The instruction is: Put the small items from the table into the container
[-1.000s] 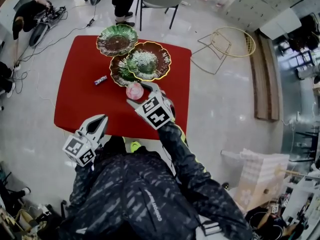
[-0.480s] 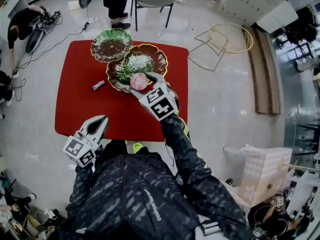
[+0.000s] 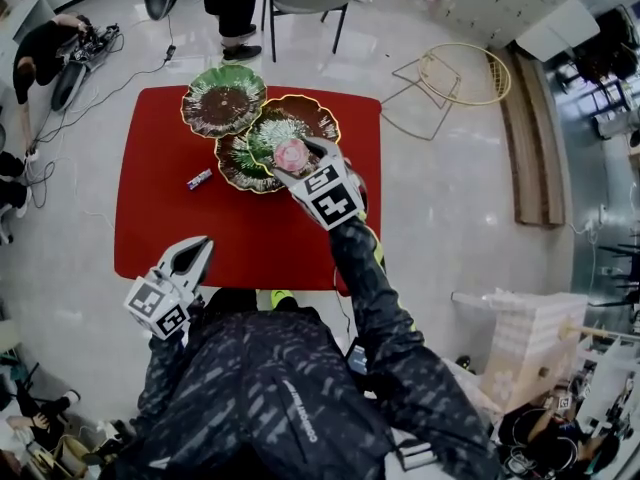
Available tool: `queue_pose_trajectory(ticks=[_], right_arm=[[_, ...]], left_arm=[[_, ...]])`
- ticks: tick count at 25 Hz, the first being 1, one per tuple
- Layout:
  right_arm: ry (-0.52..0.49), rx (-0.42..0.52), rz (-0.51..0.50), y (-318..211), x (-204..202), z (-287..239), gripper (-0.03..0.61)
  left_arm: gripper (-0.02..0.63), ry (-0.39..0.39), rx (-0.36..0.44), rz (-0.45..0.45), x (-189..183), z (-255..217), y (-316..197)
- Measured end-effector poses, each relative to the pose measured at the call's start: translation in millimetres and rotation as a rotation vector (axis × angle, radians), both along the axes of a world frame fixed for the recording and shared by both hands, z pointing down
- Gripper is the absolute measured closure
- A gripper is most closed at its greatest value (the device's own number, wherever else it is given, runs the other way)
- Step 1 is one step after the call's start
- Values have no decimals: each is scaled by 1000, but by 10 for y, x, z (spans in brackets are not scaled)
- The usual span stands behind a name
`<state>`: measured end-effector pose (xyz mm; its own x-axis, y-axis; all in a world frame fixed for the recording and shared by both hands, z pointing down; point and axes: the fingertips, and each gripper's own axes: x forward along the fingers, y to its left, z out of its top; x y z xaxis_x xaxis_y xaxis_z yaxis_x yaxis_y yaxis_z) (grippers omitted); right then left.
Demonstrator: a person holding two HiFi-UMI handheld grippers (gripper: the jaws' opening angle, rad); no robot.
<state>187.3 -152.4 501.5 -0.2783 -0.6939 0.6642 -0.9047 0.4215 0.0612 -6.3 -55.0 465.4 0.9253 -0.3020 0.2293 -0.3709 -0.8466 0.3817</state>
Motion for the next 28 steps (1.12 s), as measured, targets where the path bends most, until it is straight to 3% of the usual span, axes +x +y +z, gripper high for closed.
queue_pose_trajectory(ticks=[28], right_arm=[[16,-99,82,-562,249,327,247]], left_arm=[[604,-26,-43,86,-163,54,-544]])
